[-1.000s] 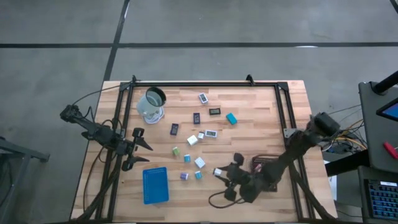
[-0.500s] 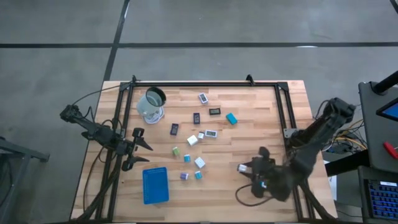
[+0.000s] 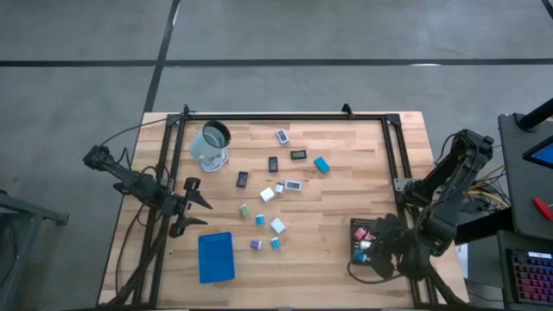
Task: Pick & Place Office items
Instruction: Put the bottom white black charger adapter into the black bin
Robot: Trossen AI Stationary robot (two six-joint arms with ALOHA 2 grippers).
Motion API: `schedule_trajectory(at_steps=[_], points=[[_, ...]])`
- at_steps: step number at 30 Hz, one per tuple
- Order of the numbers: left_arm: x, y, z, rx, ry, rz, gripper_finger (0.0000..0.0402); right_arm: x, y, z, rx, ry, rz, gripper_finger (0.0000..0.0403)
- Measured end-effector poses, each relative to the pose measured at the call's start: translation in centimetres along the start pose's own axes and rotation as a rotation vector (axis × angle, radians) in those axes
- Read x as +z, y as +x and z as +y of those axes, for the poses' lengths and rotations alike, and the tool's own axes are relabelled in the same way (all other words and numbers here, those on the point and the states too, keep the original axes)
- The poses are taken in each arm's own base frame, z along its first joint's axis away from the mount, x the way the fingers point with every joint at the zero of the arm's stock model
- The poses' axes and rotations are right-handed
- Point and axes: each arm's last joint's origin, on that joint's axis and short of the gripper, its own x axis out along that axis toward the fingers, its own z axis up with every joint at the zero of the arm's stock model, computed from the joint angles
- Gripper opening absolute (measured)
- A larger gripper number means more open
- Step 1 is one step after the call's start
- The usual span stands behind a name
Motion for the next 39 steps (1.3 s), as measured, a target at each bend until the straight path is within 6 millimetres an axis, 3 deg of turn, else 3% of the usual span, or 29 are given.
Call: schedule_trajectory(at_steps=[14, 39], points=[[0.0, 0.0, 0.0, 0.000, 0.000, 0.001, 0.0234, -1.8, 2.8, -0.2, -0.232, 0.237, 0.133, 0.0139], [0.0, 0.0, 0.0, 0.000, 0.000, 0.000, 0.0234, -4.4, 8.0, 0.4, -0.442, 0.296, 0.208, 0.0139]])
